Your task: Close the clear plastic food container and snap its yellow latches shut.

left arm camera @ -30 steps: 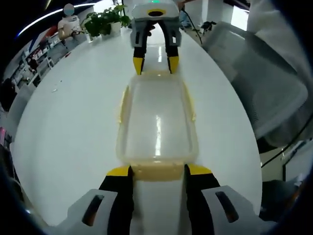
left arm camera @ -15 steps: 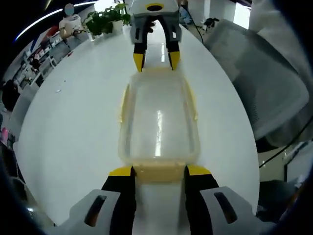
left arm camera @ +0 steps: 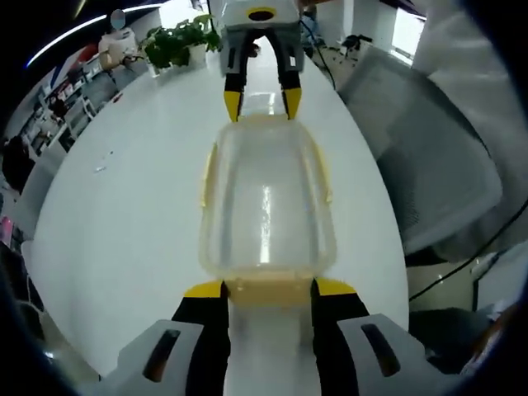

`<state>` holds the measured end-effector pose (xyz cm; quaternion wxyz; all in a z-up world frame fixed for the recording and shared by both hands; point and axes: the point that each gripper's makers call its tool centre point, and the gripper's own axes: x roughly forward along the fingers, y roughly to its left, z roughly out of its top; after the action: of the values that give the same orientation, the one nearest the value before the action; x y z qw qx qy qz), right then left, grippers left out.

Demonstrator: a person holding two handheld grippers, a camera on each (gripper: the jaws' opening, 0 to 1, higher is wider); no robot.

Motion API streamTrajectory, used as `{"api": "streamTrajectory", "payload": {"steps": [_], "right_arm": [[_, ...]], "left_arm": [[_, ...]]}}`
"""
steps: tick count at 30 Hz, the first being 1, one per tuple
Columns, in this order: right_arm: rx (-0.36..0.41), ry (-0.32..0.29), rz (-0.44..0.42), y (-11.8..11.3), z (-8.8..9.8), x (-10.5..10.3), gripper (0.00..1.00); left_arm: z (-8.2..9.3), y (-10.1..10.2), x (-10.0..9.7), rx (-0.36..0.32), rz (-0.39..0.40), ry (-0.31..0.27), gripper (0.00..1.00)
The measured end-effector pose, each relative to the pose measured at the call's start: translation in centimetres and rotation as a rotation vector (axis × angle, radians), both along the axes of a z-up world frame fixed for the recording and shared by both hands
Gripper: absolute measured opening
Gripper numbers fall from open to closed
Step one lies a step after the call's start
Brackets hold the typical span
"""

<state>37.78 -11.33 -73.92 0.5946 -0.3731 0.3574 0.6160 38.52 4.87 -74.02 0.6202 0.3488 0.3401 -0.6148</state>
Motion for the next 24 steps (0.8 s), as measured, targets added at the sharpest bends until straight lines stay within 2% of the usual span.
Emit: {"api": "streamTrajectory", "payload": {"steps": [4,10,22,24], "right_arm": [[0.010,0.002,-0.018,-0.4,1.3,-0.2,0.37],[0.023,0.002,-0.022,-1.2,2.6,-0.3,0.37],[0.018,0.009,-0.009,-5.7,4.2,-1.1,0.37],[0.023,0.008,-0.015,-6.5,4.4,-0.9,0.37]], "left_arm": [[1.5,-0.5,-0.1,-0.019,-0.002,-0.005,0.36],[3.4,-1.5,-0.1,-0.004,-0.005,-0.023,0.36],[4.7,-5.7,-1.0,0.008,0.009,-0.030,0.36],[4.9,-6.5,-0.8,0.013,0.002,-0.053,0.36]]}}
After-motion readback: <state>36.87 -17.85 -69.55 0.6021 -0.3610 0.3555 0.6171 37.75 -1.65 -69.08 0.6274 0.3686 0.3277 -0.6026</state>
